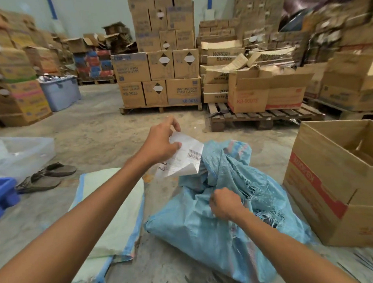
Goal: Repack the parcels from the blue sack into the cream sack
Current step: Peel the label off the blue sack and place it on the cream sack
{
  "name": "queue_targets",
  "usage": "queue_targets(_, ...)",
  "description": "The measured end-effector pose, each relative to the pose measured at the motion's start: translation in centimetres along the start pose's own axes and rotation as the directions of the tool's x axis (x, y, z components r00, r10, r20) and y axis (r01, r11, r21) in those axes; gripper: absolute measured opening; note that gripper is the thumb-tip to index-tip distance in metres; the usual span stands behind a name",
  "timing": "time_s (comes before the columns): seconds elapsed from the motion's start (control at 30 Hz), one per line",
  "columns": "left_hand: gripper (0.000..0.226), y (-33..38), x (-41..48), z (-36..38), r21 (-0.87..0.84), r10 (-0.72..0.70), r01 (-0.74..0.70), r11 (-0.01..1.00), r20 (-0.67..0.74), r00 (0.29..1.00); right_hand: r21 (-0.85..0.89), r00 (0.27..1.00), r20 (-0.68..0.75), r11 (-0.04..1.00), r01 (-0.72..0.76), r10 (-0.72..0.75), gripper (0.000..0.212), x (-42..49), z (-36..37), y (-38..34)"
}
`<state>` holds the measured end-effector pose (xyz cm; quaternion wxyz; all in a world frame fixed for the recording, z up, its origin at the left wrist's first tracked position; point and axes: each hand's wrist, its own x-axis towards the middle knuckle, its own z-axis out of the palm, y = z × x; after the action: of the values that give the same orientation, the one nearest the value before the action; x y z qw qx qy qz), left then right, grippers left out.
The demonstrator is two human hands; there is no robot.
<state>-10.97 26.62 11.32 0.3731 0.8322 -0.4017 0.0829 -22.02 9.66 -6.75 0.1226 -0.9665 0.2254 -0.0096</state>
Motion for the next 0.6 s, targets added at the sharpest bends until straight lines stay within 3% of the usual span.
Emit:
queue_targets(0.03, 0.031, -0.2, 0.4, -0.2, -0.002, -0.004, 0.004, 1.0, 0.004, 1.0, 0.196, 0.993, -0.108, 0.98, -0.028, 0.05, 0.033, 0.1, -1.4, -1.0)
queue_targets(0.07, 0.032, -0.4, 0.8, -0.3, -0.004, -0.009, 0.009, 1.0, 0.009, 1.0, 0.463, 0.983, -0.141, 0.885, -0.04, 0.118, 0.039, -0.1, -3.1, -2.2)
queue_targets(0.1, 0.033, -0.5, 1.1, -0.7, -0.014, -0.018, 0.018, 1.0, 0.014, 1.0, 0.7, 0.982, -0.101, 0.713, -0.046, 0.162, 0.042, -0.1, -5.1, -3.5)
queue_targets(0.17, 0.034, -0.6, 1.6, -1.6, -0.039, -0.034, 0.034, 0.999, 0.018, 0.999, 0.915, 0.993, 0.013, 0.398, -0.059, 0.117, 0.04, -0.5, -9.3, -6.0)
queue_targets(0.2, 0.033, -0.7, 1.7, -1.9, -0.057, -0.042, 0.043, 0.997, 0.018, 0.999, 0.938, 0.998, 0.029, 0.342, -0.049, 0.063, 0.038, -0.9, -11.0, -7.0)
queue_targets(0.3, 0.033, -1.2, 1.5, -3.7, -0.174, -0.102, 0.107, 0.979, 0.037, 0.994, 0.941, 0.999, -0.043, 0.336, 0.049, -0.025, 0.043, -2.0, -13.6, -10.0)
queue_targets(0.43, 0.048, -2.9, 1.6, -6.3, -0.314, -0.208, 0.236, 0.92, 0.121, 0.971, 0.85, 0.956, -0.287, 0.446, 0.28, -0.053, 0.052, -2.1, -13.4, -12.4)
queue_targets(0.6, 0.042, -6.1, 0.9, -10.0, -0.4, -0.293, 0.301, 0.866, 0.084, 0.952, 0.843, 0.934, -0.308, 0.404, 0.356, -0.181, 0.042, -0.9, -13.9, -16.3)
